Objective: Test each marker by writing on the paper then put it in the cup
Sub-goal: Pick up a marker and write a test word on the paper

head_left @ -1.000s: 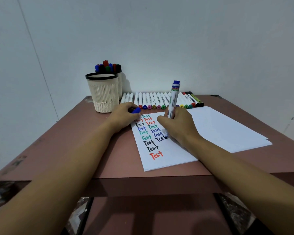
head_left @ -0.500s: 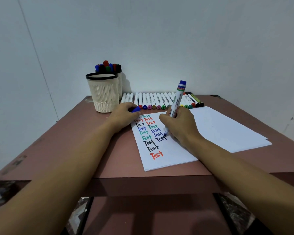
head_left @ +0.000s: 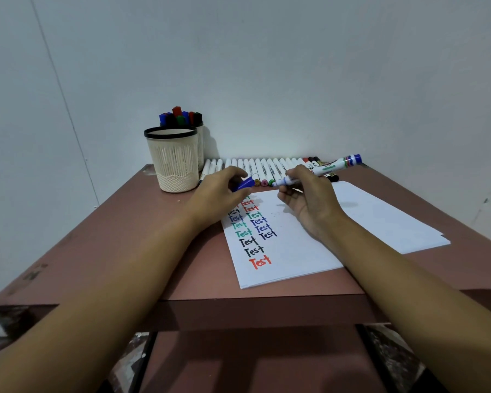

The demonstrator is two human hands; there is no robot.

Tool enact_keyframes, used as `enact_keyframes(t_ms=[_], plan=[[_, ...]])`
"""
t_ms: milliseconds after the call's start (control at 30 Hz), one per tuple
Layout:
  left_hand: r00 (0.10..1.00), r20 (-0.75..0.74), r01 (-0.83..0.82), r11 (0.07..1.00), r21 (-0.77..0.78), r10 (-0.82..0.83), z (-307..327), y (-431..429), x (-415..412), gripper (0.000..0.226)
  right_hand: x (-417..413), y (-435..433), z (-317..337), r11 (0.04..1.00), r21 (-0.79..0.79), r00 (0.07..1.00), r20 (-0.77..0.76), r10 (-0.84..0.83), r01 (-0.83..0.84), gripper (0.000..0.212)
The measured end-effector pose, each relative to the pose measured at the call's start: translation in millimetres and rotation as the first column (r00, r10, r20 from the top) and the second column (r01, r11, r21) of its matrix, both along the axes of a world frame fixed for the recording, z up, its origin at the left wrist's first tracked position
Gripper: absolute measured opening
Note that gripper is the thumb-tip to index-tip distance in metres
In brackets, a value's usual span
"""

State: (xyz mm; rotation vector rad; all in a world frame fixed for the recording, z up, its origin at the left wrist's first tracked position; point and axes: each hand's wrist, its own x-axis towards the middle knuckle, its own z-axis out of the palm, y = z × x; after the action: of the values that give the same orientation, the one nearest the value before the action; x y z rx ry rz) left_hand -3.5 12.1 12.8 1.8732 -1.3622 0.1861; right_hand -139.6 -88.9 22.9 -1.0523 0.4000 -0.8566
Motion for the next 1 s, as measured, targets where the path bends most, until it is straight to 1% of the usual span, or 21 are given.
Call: enact_keyframes(t_ms=[133, 367, 467, 567, 633, 800, 933, 1000], plan=[[0.999, 0.034, 0.036, 0.999, -0.004, -0.036, 0, -1, -2, 0.026, 2, 0, -2, 0.999, -0.036, 0.999, 0.000, 0.040, -0.040, 0.026], [0.989, 0.060, 0.138, 0.990, -0.038, -0.136, 0, 0, -8, 0.023, 5, -3, -5, 0.993, -0.092, 0.997, -0.044, 0.067, -0.071, 0.021], [0.988, 0.049, 0.150, 0.987, -0.054, -0.148, 0, 1, -10, 0.024, 4, -3, -8, 0.981, -0.169, 0.989, -0.126, 0.079, -0.099, 0.016], [0.989, 0.065, 0.139, 0.989, -0.055, -0.135, 0, -1, -11, 0.022, 4, -6, -11, 0.970, -0.217, 0.976, -0.210, 0.059, -0.106, 0.021], [0.988, 0.067, 0.142, 0.989, -0.050, -0.138, -1, -3, -13, 0.020, 4, -7, -10, 0.975, -0.183, 0.976, -0.199, 0.086, -0.123, 0.023], [0.985, -0.029, 0.169, 0.984, -0.054, -0.171, -3, -10, -18, 0.019, 5, -6, -8, 0.986, -0.009, 0.979, -0.118, 0.166, -0.168, 0.023], [0.981, -0.084, 0.172, 0.985, -0.020, -0.173, -3, -11, -18, 0.020, 5, -8, -8, 0.983, -0.002, 0.972, -0.145, 0.184, -0.186, 0.024], [0.973, -0.147, 0.177, 0.984, -0.015, -0.178, -2, -12, -17, 0.018, 6, -8, -7, 0.983, -0.017, 0.970, -0.166, 0.177, -0.182, 0.024]])
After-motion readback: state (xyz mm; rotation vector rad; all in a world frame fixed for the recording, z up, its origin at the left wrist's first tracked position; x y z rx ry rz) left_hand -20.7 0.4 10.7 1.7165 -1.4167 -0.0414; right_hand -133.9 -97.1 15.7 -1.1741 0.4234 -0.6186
